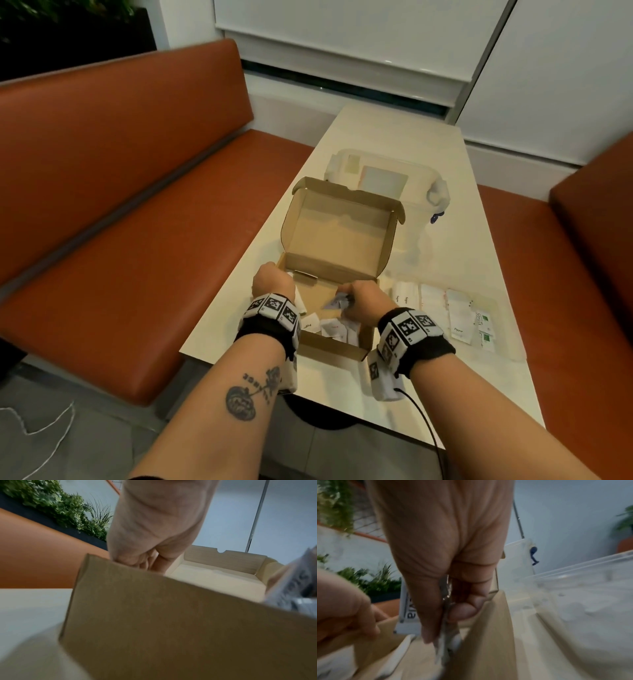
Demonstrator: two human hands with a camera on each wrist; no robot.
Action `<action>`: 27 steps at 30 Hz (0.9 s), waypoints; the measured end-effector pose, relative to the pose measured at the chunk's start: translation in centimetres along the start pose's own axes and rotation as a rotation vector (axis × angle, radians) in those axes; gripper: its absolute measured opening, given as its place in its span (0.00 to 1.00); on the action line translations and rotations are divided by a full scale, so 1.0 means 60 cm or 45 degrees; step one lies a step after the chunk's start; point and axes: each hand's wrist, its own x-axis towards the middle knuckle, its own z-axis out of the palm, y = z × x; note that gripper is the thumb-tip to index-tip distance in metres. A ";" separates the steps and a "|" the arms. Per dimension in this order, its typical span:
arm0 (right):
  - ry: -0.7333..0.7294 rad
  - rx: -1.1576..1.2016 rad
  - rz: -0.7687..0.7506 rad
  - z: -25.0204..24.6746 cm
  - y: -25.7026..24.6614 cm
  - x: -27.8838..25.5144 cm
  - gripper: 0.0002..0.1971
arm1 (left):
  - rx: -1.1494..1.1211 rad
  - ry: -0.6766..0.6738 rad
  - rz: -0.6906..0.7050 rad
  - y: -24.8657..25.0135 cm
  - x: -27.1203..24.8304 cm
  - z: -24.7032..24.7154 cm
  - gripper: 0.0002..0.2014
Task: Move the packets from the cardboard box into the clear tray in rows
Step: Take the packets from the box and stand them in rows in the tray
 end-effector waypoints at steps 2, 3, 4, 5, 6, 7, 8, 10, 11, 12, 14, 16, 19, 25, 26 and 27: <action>0.147 0.297 0.024 -0.016 0.011 -0.010 0.10 | -0.028 0.054 0.075 0.011 -0.005 0.006 0.21; 0.222 0.465 0.029 -0.025 0.018 -0.016 0.10 | -0.062 0.111 0.168 0.019 -0.011 0.010 0.22; 0.309 0.611 0.023 -0.035 0.025 -0.024 0.10 | -0.121 0.182 0.285 0.029 -0.018 0.014 0.22; 0.393 0.718 0.020 -0.045 0.033 -0.031 0.09 | -0.199 0.251 0.412 0.040 -0.027 0.019 0.21; 0.468 0.811 0.009 -0.056 0.041 -0.039 0.08 | -0.281 0.291 0.529 0.053 -0.036 0.025 0.20; 0.529 0.896 -0.001 -0.065 0.048 -0.046 0.07 | -0.359 0.271 0.622 0.066 -0.047 0.031 0.18; 0.583 0.994 -0.009 -0.075 0.054 -0.053 0.08 | -0.436 0.186 0.683 0.080 -0.058 0.038 0.16; 0.671 1.188 -0.010 -0.090 0.068 -0.065 0.09 | -0.610 -0.160 0.675 0.107 -0.081 0.050 0.13; 0.708 1.263 -0.008 -0.096 0.075 -0.071 0.10 | -0.690 -0.392 0.610 0.120 -0.094 0.055 0.13; 0.733 1.325 -0.008 -0.101 0.082 -0.078 0.10 | -0.719 -0.627 0.542 0.132 -0.105 0.060 0.14; 0.760 1.397 -0.012 -0.109 0.098 -0.088 0.10 | -0.636 -1.006 0.505 0.147 -0.124 0.074 0.17; 0.789 1.426 0.005 -0.116 0.114 -0.099 0.10 | -0.589 -1.221 0.516 0.157 -0.144 0.088 0.14; 0.833 1.439 0.050 -0.119 0.144 -0.115 0.12 | -0.582 -1.292 0.491 0.171 -0.169 0.109 0.16; 0.993 1.503 0.138 -0.120 0.200 -0.147 0.10 | -0.549 -1.078 0.372 0.195 -0.193 0.157 0.27; 0.989 1.511 0.151 -0.120 0.209 -0.152 0.09 | -0.551 -1.020 0.395 0.194 -0.192 0.166 0.28; 0.972 1.515 0.161 -0.120 0.216 -0.156 0.07 | -0.553 -0.997 0.426 0.193 -0.193 0.173 0.29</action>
